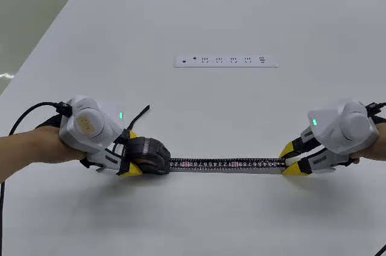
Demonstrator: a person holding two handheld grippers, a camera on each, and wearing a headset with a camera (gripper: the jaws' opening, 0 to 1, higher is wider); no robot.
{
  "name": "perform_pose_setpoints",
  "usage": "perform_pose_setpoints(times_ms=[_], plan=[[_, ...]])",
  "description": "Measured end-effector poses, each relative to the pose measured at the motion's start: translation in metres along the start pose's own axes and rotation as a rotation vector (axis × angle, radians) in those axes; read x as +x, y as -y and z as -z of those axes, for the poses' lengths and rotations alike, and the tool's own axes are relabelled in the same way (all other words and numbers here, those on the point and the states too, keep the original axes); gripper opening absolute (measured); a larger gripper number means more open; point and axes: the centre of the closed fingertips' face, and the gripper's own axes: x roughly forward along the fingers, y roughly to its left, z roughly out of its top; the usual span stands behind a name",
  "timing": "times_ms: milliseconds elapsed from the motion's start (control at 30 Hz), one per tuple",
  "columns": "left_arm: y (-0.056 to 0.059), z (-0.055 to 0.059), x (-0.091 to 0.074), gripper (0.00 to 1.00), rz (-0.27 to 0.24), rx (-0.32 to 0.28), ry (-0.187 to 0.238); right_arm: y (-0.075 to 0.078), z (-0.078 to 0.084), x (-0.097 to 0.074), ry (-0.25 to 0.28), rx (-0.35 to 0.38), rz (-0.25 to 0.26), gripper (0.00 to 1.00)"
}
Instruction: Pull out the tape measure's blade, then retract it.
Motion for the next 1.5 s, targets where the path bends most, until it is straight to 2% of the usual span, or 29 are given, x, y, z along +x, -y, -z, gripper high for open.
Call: perform_pose_setpoints(times_ms=[300,600,900,1500], plan=[[0.001,0.009,-0.004,0.33,0.000,-0.021,0.001,0.000,-0.001,-0.001,-0.005,-0.004,0.001,0.17],[0.005,0.013,-0.012,0.35,-0.008,-0.061,0.013,0.000,-0.002,-0.001,-0.007,0.009,0.006,0.18],[0.009,0.012,-0.022,0.40,-0.025,-0.096,0.029,0.002,-0.001,-0.002,-0.003,0.039,0.046,0.21],[0.015,0.018,-0.039,0.52,-0.066,-0.180,0.055,0.004,-0.009,-0.016,0.023,0.100,0.141,0.37]])
